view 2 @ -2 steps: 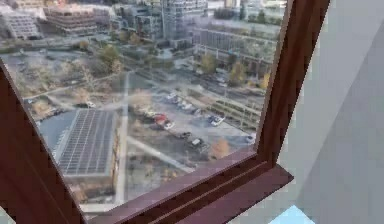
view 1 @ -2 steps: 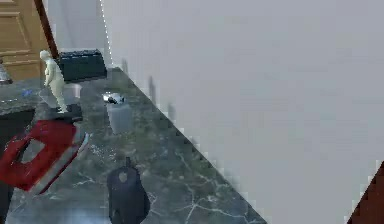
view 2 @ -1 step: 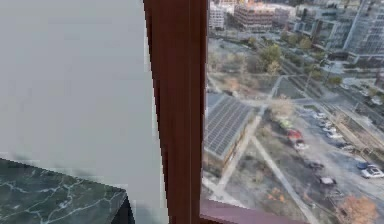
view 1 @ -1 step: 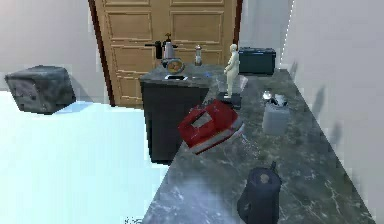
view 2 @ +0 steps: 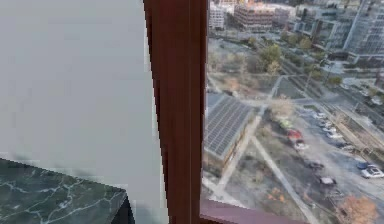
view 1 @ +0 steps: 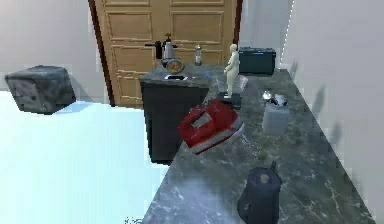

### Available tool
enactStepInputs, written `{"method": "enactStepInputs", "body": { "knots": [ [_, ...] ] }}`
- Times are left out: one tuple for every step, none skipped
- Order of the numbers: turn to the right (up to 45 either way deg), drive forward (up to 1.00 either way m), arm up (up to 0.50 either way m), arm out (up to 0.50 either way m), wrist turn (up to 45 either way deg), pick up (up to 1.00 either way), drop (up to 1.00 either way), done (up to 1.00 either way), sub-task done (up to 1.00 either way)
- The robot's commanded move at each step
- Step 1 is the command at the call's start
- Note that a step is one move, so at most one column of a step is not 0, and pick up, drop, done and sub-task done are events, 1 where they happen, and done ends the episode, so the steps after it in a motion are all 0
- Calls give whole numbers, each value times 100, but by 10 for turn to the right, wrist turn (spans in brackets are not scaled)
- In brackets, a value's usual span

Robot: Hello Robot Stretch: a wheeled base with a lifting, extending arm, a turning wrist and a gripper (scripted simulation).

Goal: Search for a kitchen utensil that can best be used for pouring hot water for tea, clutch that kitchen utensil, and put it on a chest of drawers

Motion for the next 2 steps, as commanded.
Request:
{"method": "enactStepInputs", "body": {
  "knots": [
    [450, 0, 0, 0, 0, 0, 0, 0, 0],
    [450, 0, 0, 0, 0, 0, 0, 0, 0]
  ]
}}
